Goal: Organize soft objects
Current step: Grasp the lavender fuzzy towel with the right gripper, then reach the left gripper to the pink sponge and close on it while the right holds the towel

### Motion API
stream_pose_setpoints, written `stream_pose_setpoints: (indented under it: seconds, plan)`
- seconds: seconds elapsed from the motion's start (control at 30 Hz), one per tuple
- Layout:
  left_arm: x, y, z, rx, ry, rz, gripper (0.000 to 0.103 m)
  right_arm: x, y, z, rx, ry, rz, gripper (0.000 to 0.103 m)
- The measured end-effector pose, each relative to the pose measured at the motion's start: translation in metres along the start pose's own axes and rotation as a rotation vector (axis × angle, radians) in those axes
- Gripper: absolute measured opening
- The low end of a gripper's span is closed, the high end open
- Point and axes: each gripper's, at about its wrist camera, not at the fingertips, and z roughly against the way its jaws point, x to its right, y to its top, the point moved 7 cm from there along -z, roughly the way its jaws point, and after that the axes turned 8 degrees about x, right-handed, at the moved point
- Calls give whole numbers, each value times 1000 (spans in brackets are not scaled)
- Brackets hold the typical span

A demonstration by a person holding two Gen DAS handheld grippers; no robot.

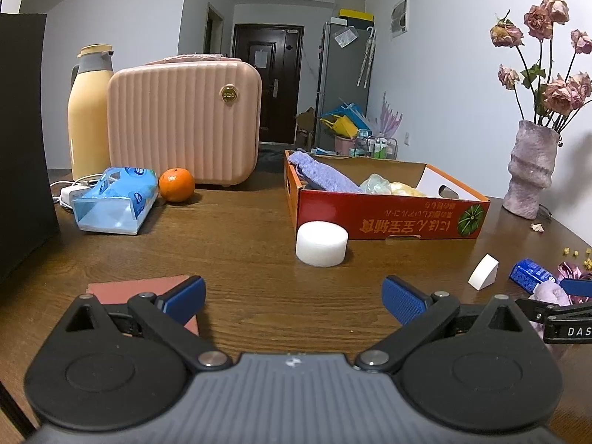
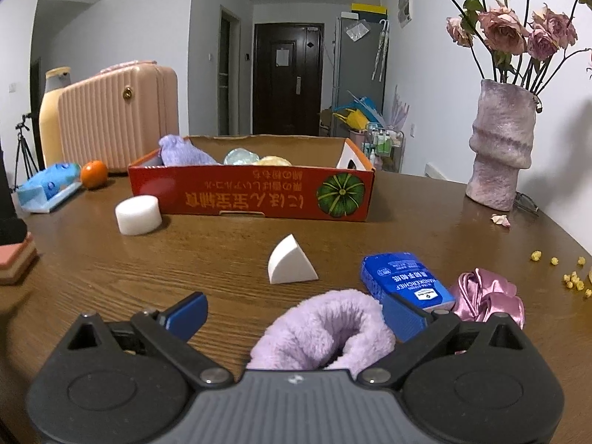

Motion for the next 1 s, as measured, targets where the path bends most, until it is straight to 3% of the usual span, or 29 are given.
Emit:
stream_pose_setpoints:
  seconds: [0.17,0.3,0.4,0.6,1.0]
  plan:
    - [-1,-2,-3,-14,7,0,103,5,-8,-11,-70,-47,3,91]
    - [0,-2,-3,-16,7,0,103,8,-14,-16,-114,-36,-14,57]
    - [-1,-2,-3,-20,8,1,103,7,-15,-16,-115,-21,-19,41]
    - [-6,0,-2,-17,25,10,103,7,-10,-11,-82,15,-46,32]
    - [-50,11,-3,-2,128,44,103,9,5,1,16,39,-69,32]
